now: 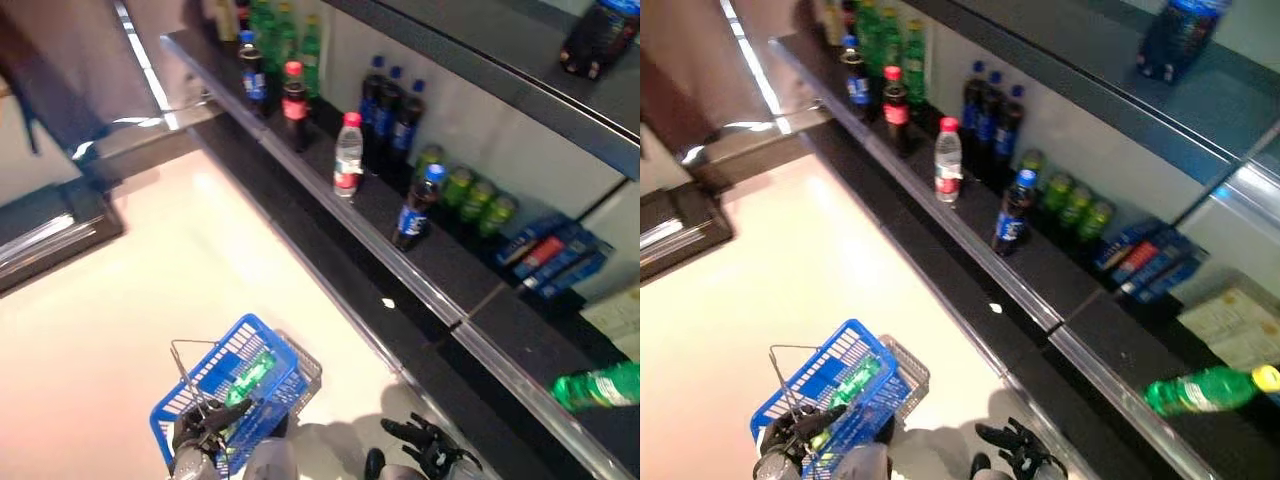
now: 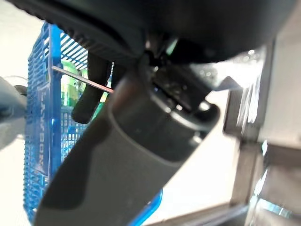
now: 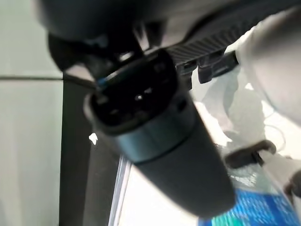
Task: Pick up the drink and place into the basket.
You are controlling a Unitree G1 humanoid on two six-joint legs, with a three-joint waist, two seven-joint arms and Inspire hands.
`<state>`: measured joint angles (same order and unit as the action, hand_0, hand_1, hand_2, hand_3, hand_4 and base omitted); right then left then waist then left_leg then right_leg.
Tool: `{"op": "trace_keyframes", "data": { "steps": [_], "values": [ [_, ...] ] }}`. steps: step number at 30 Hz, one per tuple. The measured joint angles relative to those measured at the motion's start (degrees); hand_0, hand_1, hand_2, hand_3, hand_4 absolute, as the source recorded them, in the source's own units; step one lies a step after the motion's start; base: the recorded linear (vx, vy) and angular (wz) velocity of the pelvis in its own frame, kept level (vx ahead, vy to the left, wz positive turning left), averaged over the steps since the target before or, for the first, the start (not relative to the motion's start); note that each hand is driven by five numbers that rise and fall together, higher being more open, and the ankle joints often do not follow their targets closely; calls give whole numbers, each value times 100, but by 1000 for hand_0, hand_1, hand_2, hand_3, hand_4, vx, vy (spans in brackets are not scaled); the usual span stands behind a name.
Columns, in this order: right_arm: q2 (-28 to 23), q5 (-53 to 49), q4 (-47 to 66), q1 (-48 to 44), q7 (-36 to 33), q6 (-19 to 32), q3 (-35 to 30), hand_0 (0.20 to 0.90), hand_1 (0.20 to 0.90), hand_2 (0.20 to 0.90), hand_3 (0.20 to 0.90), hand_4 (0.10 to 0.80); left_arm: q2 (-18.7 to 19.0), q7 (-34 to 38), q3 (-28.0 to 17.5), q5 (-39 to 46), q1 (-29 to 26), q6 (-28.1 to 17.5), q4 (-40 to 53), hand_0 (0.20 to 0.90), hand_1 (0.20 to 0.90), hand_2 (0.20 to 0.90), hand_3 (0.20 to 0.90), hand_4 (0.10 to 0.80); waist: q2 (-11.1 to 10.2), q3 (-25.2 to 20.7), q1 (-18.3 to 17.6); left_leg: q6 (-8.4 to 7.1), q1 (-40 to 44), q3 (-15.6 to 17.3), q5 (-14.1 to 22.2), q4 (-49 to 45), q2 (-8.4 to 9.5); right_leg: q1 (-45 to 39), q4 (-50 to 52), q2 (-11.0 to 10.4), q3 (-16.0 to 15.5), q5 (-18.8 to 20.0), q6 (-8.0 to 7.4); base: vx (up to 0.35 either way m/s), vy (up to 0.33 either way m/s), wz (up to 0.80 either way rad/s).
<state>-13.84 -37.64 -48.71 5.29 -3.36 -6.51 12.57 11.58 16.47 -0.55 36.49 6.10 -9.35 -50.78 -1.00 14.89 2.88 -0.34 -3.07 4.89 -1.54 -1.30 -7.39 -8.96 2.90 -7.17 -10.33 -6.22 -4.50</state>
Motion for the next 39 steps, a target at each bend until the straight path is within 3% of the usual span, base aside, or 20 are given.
{"op": "trace_keyframes", "data": {
  "steps": [2, 3, 6, 10, 11, 13, 14, 17, 20, 21, 22, 23, 24, 27, 29, 32, 34, 36, 37, 39],
  "values": [
    [-32, 25, -402, 59, 96, 135, -281, 900, 900, 900, 900, 800, -204, 7, -131, 241, 97, -4, -166, 300, 300, 300, 200, 100, 54, -82, -8, 3, 14, 138, 3, -288, -22, -82, 126, -132, -69, -85, -88, 205, 384, 27],
    [-134, 87, -619, 137, 110, 144, -362, 900, 900, 900, 900, 800, -332, 7, -201, 338, 115, -4, -246, 300, 300, 300, 200, 100, 111, -157, -32, -325, -5, 328, -223, -297, 12, -109, 256, -162, -122, -169, -239, 238, 398, 28],
    [-128, 133, -772, 140, 120, 145, -366, 900, 900, 900, 900, 800, -364, 11, -263, 340, 102, -4, -279, 300, 300, 300, 200, 100, 50, -179, -26, -352, -2, 405, -218, -280, 67, -98, 306, -296, -163, -202, -264, 103, 164, 22],
    [237, 144, -1360, 186, 203, 261, -806, 900, 900, 900, 900, 800, -241, -3, -276, 337, -76, 93, -790, 300, 300, 300, 200, 100, -384, -281, -138, 63, 206, 691, -119, -251, 640, 60, 1271, -906, -167, -171, -300, 339, 505, 44],
    [349, 143, -1492, 163, 145, 426, -1282, 900, 900, 900, 900, 800, -246, -60, -214, 335, -215, 105, -1114, 300, 300, 300, 200, 100, -347, -190, -180, 297, 256, 762, 115, -477, 751, 161, 1948, -1104, -197, -195, -301, 357, 631, 52],
    [315, -33, -1650, 185, -2, 470, -1359, 900, 900, 900, 900, 800, -244, -97, -33, 337, -34, 184, -1197, 300, 300, 300, 200, 100, -241, -287, -170, 337, 493, 808, 151, -204, 864, 738, 3012, -1239, 205, 232, -125, 272, 462, 29],
    [312, -67, -1556, 177, -19, 498, -1298, 900, 900, 900, 900, 800, -196, -136, 9, 327, 29, 145, -1158, 300, 300, 300, 200, 100, -210, -315, -166, 409, 464, 803, 199, -137, 863, 965, 3114, -1118, 361, 374, -125, 218, 305, 18],
    [364, -72, -1535, 44, -66, 525, -1217, 900, 900, 900, 900, 800, 44, -214, 229, 316, -25, 116, -1152, 300, 300, 300, 200, 100, -146, -280, -362, 602, 402, 239, -90, 105, 962, 1382, 3080, 5, 1079, -365, -226, 276, 247, 57],
    [364, -72, -1535, 44, -66, 525, -1217, 900, 900, 900, 900, 800, 44, -214, 229, 316, -25, 116, -1152, 300, 300, 300, 200, 100, -146, -280, -362, 602, 402, 239, -90, 105, 962, 1382, 3080, 5, 1079, -365, -226, 195, 87, 40],
    [430, -86, -1776, 87, -96, 568, -1214, 900, 900, 900, 900, 800, 15, -307, 431, 314, -98, 115, -1148, 300, 300, 300, 200, 100, -206, -313, -613, 636, 528, 540, -71, 238, 1283, 1624, 2645, 341, 898, -584, -28, 606, 255, 101],
    [403, -114, -1820, 105, -80, 566, -1220, 900, 900, 900, 900, 800, -88, -312, 506, 322, -102, 115, -1137, 300, 300, 300, 200, 100, -217, -301, -686, 745, 532, 552, 10, 174, 1322, 1752, 2714, 456, 921, -612, 16, 761, 303, 115],
    [356, -202, -1879, 46, 25, 599, -1188, 900, 900, 900, 900, 800, -128, -301, 553, 326, -210, 87, -1182, 300, 300, 300, 200, 100, 5, -223, -819, 809, 285, 95, 85, -152, 1308, 2051, 2632, 946, 1363, -801, 144, 558, 148, 58],
    [332, -291, -1880, 53, 29, 594, -1209, 900, 900, 900, 900, 800, -197, -347, 594, 321, -324, 86, -1184, 300, 300, 300, 200, 100, 90, -194, -966, 797, 286, -219, 103, -93, 1328, 2204, 2180, 1139, 1297, -693, 172, 572, 143, 71],
    [315, -343, -2141, 184, -21, 531, -1235, 900, 900, 900, 900, 800, -300, -373, 656, 323, -417, 56, -1201, 300, 300, 300, 200, 100, 18, -224, -1169, 814, 554, -375, 151, 184, 1482, 2599, 1482, 1146, 512, -29, 230, 467, 90, 64],
    [311, -356, -2457, 337, -83, 456, -1410, 900, 900, 900, 900, 800, -310, -406, 643, 325, -249, 21, -1298, 300, 300, 300, 200, 100, -212, -358, -1129, 947, 930, -156, 350, 221, 1715, 2605, 1295, 731, -332, 276, 251, 466, 41, 21],
    [240, -364, -2487, 354, -140, 462, -1504, 900, 900, 900, 900, 800, -334, -410, 617, 341, -9, -2, -1396, 300, 300, 300, 200, 100, -172, -572, -1117, 938, 1103, -59, 825, -37, 1706, 2707, 1597, 648, -475, 337, 388, 473, 16, 1],
    [200, -402, -2469, 448, -147, 485, -1491, 900, 900, 900, 900, 800, -379, -434, 680, 335, 115, -5, -1571, 300, 300, 300, 200, 100, -54, -894, -1188, 686, 1109, -176, 1276, -477, 1570, 2465, 1289, 770, -361, 616, 665, 446, 5, 32],
    [270, -394, -2449, 425, -150, 519, -1453, 900, 900, 900, 900, 800, -395, -450, 692, 337, 56, -5, -1851, 300, 300, 300, 200, 100, -66, -951, -1298, -259, 697, -197, 1664, -2205, 1511, 1885, 910, 883, -465, 512, 1261, 545, 34, 45],
    [295, -377, -2463, 427, -140, 574, -1439, 900, 900, 900, 900, 800, -359, -571, 683, 346, 37, -29, -1934, 300, 300, 300, 200, 100, -159, -981, -1254, -727, 198, -138, 1418, -3462, 1501, 1682, 755, 897, -383, 513, 1351, 474, 40, -8],
    [206, -198, -2453, 304, -178, 664, -1171, 900, 900, 900, 900, 800, -402, -558, 658, 577, 72, -218, -1935, 300, 300, 300, 200, 100, -195, -1053, -977, -770, -304, -128, 1282, -4509, 1376, 1228, 526, 1124, 19, 460, 1407, 484, 61, -83]
  ]
}}
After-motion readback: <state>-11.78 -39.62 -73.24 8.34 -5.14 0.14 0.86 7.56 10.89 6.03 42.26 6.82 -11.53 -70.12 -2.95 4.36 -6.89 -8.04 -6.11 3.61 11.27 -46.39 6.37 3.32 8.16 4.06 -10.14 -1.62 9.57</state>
